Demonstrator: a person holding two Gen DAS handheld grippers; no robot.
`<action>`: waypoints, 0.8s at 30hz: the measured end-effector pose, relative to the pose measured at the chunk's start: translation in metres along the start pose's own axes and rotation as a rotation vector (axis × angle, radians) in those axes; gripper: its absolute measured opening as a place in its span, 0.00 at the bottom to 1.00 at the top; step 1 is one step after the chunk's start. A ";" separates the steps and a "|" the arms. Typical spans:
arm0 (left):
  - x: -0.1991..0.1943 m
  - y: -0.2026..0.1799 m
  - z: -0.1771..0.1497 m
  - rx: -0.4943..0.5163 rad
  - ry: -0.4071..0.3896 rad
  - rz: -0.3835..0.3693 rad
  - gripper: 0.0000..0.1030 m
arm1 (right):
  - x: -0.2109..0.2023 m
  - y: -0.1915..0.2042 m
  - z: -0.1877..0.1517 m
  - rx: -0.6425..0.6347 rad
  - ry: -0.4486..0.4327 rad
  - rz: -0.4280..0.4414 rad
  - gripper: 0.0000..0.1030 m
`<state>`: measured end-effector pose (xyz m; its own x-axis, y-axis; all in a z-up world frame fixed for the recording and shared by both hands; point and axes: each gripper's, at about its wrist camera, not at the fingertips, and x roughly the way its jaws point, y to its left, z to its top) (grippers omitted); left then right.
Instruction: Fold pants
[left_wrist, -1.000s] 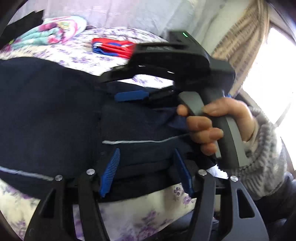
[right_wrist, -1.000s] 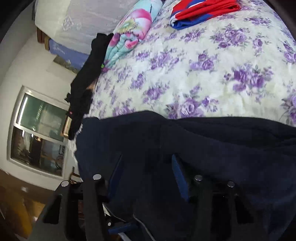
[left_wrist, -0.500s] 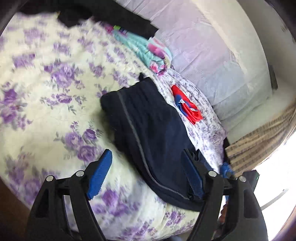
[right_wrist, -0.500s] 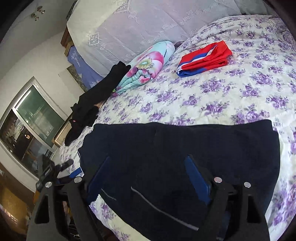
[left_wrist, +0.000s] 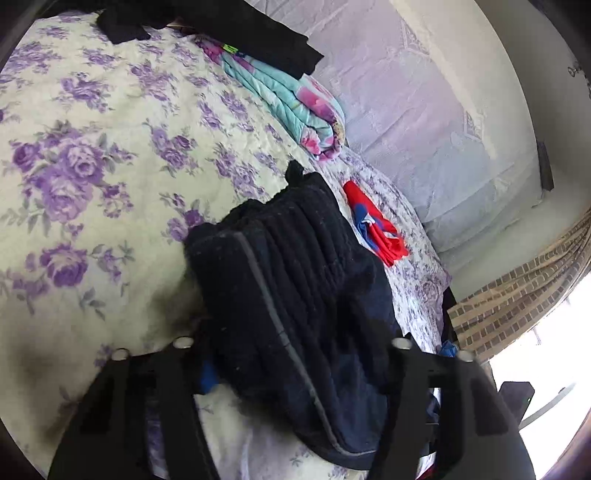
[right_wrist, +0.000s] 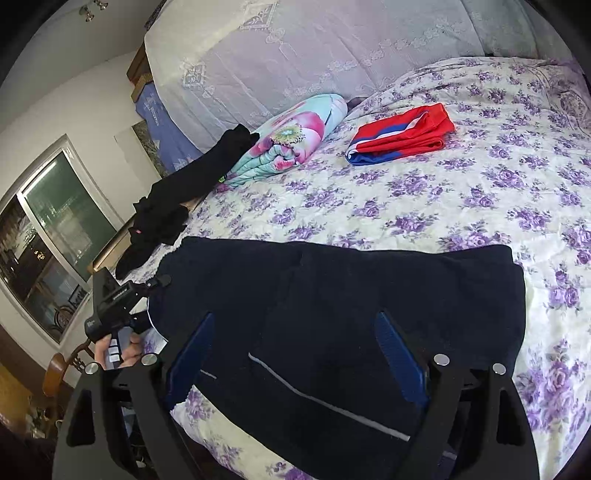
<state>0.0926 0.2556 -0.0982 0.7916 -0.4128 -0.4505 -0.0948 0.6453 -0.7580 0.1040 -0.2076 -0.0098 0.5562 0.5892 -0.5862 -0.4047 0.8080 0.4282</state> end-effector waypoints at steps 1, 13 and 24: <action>-0.001 0.000 0.002 -0.007 -0.007 -0.007 0.31 | 0.000 0.000 -0.003 -0.004 0.005 -0.001 0.86; -0.038 -0.147 -0.015 0.392 -0.121 0.060 0.24 | -0.022 -0.028 -0.019 0.035 -0.043 -0.068 0.86; 0.045 -0.321 -0.145 0.889 0.004 -0.012 0.24 | -0.093 -0.102 -0.044 0.213 -0.178 -0.168 0.86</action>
<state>0.0712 -0.0634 0.0564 0.7873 -0.4237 -0.4479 0.4183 0.9008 -0.1166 0.0616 -0.3446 -0.0289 0.7283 0.4233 -0.5389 -0.1461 0.8643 0.4813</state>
